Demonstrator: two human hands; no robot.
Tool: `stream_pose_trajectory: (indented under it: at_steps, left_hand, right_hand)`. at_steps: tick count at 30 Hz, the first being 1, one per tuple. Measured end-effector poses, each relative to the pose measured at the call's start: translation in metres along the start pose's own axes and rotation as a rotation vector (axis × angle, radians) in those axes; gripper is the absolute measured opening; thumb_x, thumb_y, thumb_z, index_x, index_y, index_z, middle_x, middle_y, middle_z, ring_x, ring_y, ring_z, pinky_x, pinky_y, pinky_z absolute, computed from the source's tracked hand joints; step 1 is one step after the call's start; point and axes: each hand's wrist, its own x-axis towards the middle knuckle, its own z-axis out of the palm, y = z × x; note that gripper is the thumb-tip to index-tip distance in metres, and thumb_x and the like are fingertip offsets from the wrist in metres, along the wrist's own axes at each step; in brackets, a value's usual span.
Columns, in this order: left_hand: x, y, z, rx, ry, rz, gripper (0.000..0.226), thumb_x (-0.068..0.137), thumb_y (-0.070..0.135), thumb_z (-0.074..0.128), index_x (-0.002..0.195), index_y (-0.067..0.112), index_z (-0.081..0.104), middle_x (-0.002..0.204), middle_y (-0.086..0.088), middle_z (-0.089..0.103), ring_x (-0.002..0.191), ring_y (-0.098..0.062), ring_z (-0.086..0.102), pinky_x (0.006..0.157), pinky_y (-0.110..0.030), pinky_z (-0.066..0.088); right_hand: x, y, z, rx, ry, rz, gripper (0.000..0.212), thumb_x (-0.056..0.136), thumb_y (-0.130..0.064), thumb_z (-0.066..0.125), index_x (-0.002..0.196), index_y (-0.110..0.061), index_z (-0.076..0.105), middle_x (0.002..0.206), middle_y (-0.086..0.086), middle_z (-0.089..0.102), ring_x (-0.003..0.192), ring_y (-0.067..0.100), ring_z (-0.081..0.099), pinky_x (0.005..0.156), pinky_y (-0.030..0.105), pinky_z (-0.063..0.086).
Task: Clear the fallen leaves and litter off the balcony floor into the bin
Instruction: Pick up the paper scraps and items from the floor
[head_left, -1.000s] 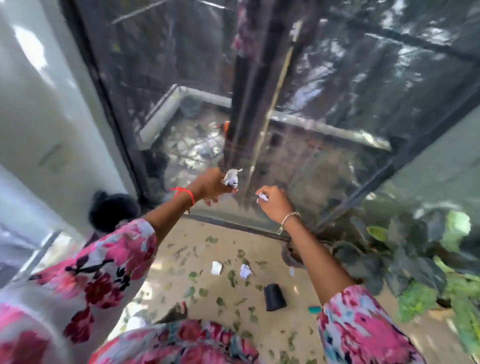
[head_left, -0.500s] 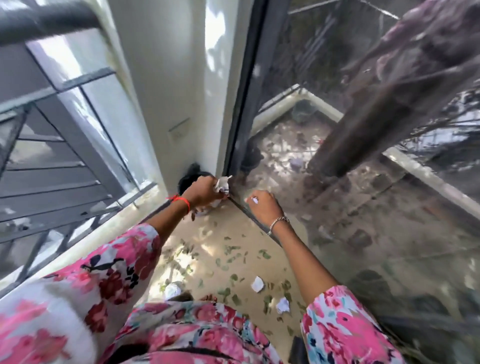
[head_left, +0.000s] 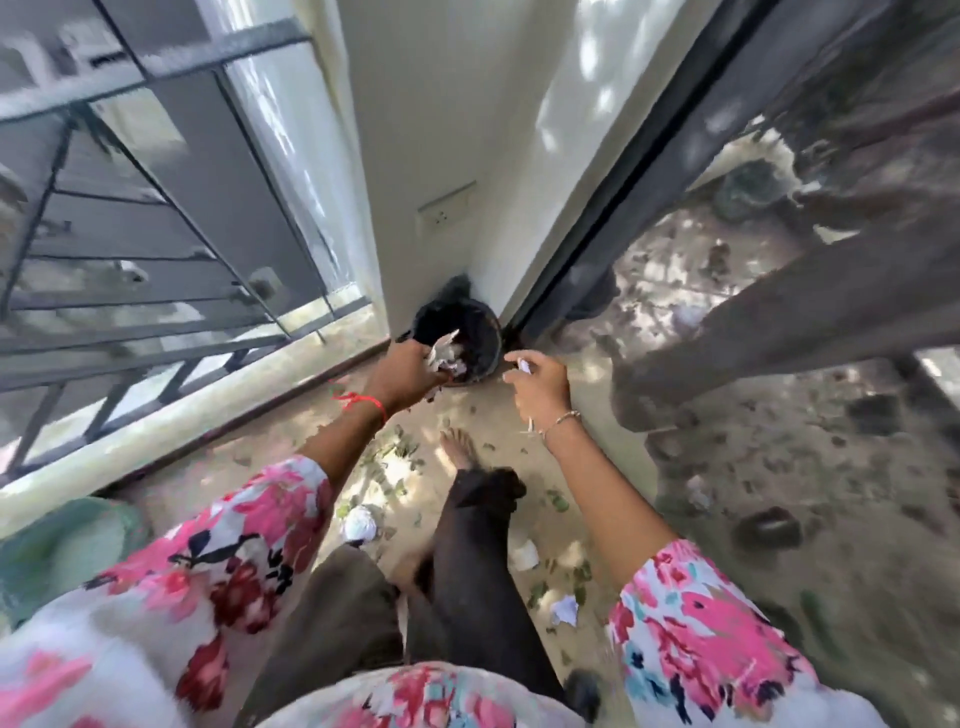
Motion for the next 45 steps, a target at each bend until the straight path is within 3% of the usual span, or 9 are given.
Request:
stream_pose_trajectory:
  at_steps: [7, 12, 16, 18, 21, 24, 31, 35, 45]
  left_hand:
    - [0.130, -0.047, 0.061, -0.373, 0.014, -0.355, 0.012, 0.081, 0.011, 0.065, 0.092, 0.004, 0.064, 0.069, -0.012, 0.057, 0.046, -0.011, 0.045, 0.034, -0.018, 0.040]
    - [0.241, -0.106, 0.134, -0.690, 0.058, -0.593, 0.017, 0.082, 0.010, 0.069, 0.075, 0.010, 0.052, 0.058, -0.006, 0.049, 0.032, -0.005, 0.046, 0.028, -0.012, 0.032]
    - [0.305, -0.134, 0.184, -0.941, 0.060, -0.678, 0.069, 0.067, 0.019, 0.076, 0.126, 0.004, 0.044, 0.116, -0.021, 0.057, 0.092, -0.034, 0.062, 0.071, -0.034, 0.057]
    - [0.321, -0.141, 0.197, -1.056, 0.030, -0.723, 0.106, 0.057, 0.033, 0.077, 0.147, 0.017, 0.022, 0.144, -0.014, 0.040, 0.124, -0.040, 0.046, 0.101, -0.053, 0.040]
    - [0.323, -0.137, 0.202, -1.183, 0.041, -0.755, 0.087, 0.076, 0.023, 0.068, 0.148, 0.017, 0.019, 0.140, -0.001, 0.042, 0.121, -0.021, 0.047, 0.095, -0.033, 0.047]
    - [0.311, -0.142, 0.202, -1.027, 0.079, -0.734, 0.040, 0.088, 0.008, 0.056, 0.126, 0.005, 0.045, 0.101, 0.001, 0.053, 0.080, -0.006, 0.049, 0.057, -0.019, 0.039]
    - [0.232, -0.131, 0.141, -0.582, 0.081, -0.570, 0.033, 0.075, 0.024, 0.060, 0.105, 0.009, 0.058, 0.101, -0.014, 0.058, 0.093, -0.020, 0.053, 0.067, -0.021, 0.037]
    - [0.165, -0.139, 0.104, -0.354, 0.147, -0.542, 0.043, 0.089, 0.012, 0.055, 0.129, -0.001, 0.049, 0.135, -0.021, 0.047, 0.127, -0.030, 0.042, 0.099, -0.027, 0.029]
    - [-0.117, -0.167, 0.027, -0.111, 0.500, -0.607, 0.037, 0.086, 0.005, 0.050, 0.123, 0.001, 0.051, 0.129, -0.020, 0.047, 0.122, -0.032, 0.043, 0.100, -0.037, 0.035]
  right_hand:
    - [0.153, 0.049, 0.049, 0.141, -0.061, 0.288, 0.026, 0.084, 0.005, 0.055, 0.109, 0.001, 0.061, 0.033, -0.007, 0.044, 0.026, 0.004, 0.036, 0.032, 0.013, 0.028]
    - [0.263, 0.112, 0.097, 0.011, -0.176, 0.208, 0.035, 0.094, -0.007, 0.050, 0.127, 0.005, 0.045, 0.108, 0.026, 0.057, 0.085, 0.032, 0.058, 0.042, 0.005, 0.033]
    - [0.335, 0.159, 0.136, -0.029, -0.239, 0.229, 0.041, 0.095, -0.029, 0.050, 0.128, -0.005, 0.043, 0.122, 0.010, 0.049, 0.107, 0.022, 0.051, 0.094, 0.026, 0.043]
    - [0.356, 0.167, 0.148, -0.025, -0.246, 0.273, 0.071, 0.091, -0.049, 0.046, 0.146, -0.012, 0.022, 0.150, 0.010, 0.029, 0.135, 0.025, 0.032, 0.112, 0.042, 0.029]
    - [0.370, 0.171, 0.158, -0.010, -0.234, 0.301, 0.063, 0.097, -0.043, 0.037, 0.147, -0.009, 0.019, 0.153, 0.010, 0.022, 0.139, 0.025, 0.025, 0.114, 0.040, 0.023]
    - [0.359, 0.165, 0.161, -0.081, -0.287, 0.235, 0.054, 0.097, -0.034, 0.040, 0.140, -0.002, 0.034, 0.139, 0.013, 0.041, 0.130, 0.022, 0.036, 0.109, 0.034, 0.027]
    - [0.293, 0.117, 0.162, -0.871, -0.637, -0.104, 0.034, 0.093, -0.023, 0.050, 0.064, -0.011, 0.037, 0.070, 0.003, 0.034, 0.081, 0.020, 0.039, 0.077, 0.030, 0.033]
    - [0.224, 0.085, 0.173, -1.158, -0.782, -0.341, 0.041, 0.094, -0.029, 0.047, 0.121, 0.002, 0.047, 0.132, 0.018, 0.039, 0.127, 0.029, 0.035, 0.106, 0.040, 0.031]
    - [-0.021, 0.007, 0.224, -1.405, -0.890, -0.989, 0.047, 0.096, -0.026, 0.043, 0.134, 0.000, 0.035, 0.144, 0.019, 0.028, 0.133, 0.031, 0.032, 0.105, 0.040, 0.031]
